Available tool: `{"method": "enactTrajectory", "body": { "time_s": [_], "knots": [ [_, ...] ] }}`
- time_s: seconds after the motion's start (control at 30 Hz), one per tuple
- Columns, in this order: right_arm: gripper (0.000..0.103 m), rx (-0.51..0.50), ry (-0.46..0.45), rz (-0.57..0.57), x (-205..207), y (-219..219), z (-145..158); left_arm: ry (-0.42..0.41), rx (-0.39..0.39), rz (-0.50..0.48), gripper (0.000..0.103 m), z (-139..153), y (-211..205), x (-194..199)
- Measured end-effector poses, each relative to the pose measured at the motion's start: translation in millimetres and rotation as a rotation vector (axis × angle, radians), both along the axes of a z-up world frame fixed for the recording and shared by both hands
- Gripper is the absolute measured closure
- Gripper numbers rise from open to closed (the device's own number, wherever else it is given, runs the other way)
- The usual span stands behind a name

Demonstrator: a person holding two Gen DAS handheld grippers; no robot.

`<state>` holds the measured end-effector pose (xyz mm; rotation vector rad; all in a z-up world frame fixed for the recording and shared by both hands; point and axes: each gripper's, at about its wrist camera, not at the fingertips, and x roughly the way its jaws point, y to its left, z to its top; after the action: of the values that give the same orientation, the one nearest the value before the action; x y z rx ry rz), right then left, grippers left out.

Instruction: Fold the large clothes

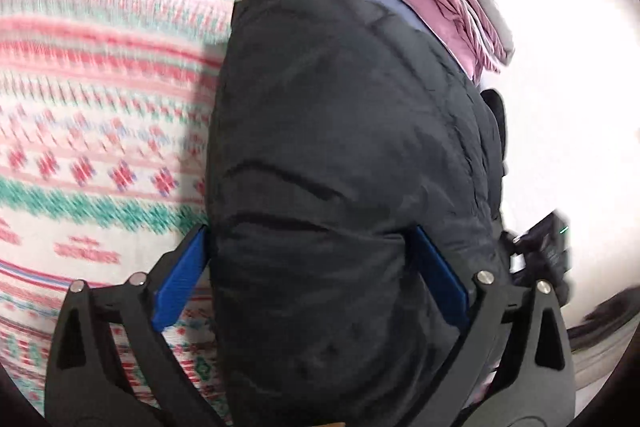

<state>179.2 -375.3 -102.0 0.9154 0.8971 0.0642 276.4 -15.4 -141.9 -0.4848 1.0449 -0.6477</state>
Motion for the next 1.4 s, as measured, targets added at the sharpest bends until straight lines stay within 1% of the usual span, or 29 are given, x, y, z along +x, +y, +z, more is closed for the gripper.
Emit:
{"method": "enactTrajectory", "body": {
  "time_s": [0.07,0.1,0.13,0.17,0.27,0.43,0.47,0.53,0.6,0.67,0.7,0.77,0.8,0.83,0.87,0.93,1.03,1.1,1.17,1.27,1.33,1.4],
  "knots": [
    [0.015,0.051,-0.005,-0.004,-1,-5,-9,0.095,-0.083,-0.007,0.001,-16,0,4],
    [0.015,0.064,-0.008,-0.002,-3,-8,-11,0.126,-0.111,-0.012,0.001,-22,-1,5],
    [0.015,0.075,-0.008,-0.001,-6,-11,-14,0.170,-0.157,-0.023,0.001,-30,-2,7],
    [0.015,0.096,-0.004,-0.002,-9,-13,-17,0.193,-0.190,-0.029,0.001,-35,-2,7],
    [0.015,0.162,-0.006,0.003,-16,-17,-31,0.190,-0.211,-0.043,0.001,-35,-4,4],
    [0.015,0.244,-0.030,0.007,-13,-16,-43,0.176,-0.205,-0.078,0.001,-27,-16,0],
    [0.015,0.254,-0.037,0.011,-15,-15,-44,0.168,-0.201,-0.086,0.002,-25,-18,-1],
    [0.016,0.263,-0.046,0.019,-15,-14,-45,0.152,-0.194,-0.093,0.007,-21,-21,-3],
    [0.022,0.271,-0.055,0.027,-14,-10,-45,0.134,-0.189,-0.089,0.017,-16,-21,-6],
    [0.036,0.290,-0.078,0.034,-12,-6,-41,0.121,-0.188,-0.084,0.023,-11,-20,-8],
    [0.040,0.296,-0.089,0.035,-11,-5,-40,0.121,-0.191,-0.084,0.027,-10,-19,-7],
    [0.054,0.324,-0.120,0.034,-11,-3,-36,0.115,-0.200,-0.084,0.033,-5,-18,-8],
    [0.058,0.341,-0.133,0.032,-11,-4,-35,0.111,-0.202,-0.081,0.035,-4,-19,-7],
    [0.064,0.352,-0.142,0.028,-9,-3,-33,0.106,-0.204,-0.077,0.036,-2,-17,-10],
    [0.066,0.362,-0.155,0.023,-7,-4,-29,0.101,-0.204,-0.073,0.038,2,-20,-11],
    [0.067,0.367,-0.177,0.017,-7,-6,-22,0.093,-0.205,-0.066,0.040,6,-24,-14],
    [0.068,0.386,-0.190,0.005,-8,-13,-12,0.082,-0.212,-0.060,0.041,17,-41,-16],
    [0.068,0.375,-0.189,0.005,-10,-23,1,0.068,-0.223,-0.066,0.042,25,-55,-20],
    [0.068,0.341,-0.194,0.004,-15,-37,20,0.047,-0.237,-0.095,0.043,35,-76,-25],
    [0.068,0.266,-0.222,-0.002,-30,-67,57,0.007,-0.259,-0.155,0.043,54,-121,-28],
    [0.068,0.209,-0.246,-0.019,-45,-93,82,0.000,-0.273,-0.192,0.043,61,-150,-25],
    [0.068,0.158,-0.262,-0.050,-62,-119,100,-0.001,-0.282,-0.244,0.043,70,-189,-23]
  ]
}}
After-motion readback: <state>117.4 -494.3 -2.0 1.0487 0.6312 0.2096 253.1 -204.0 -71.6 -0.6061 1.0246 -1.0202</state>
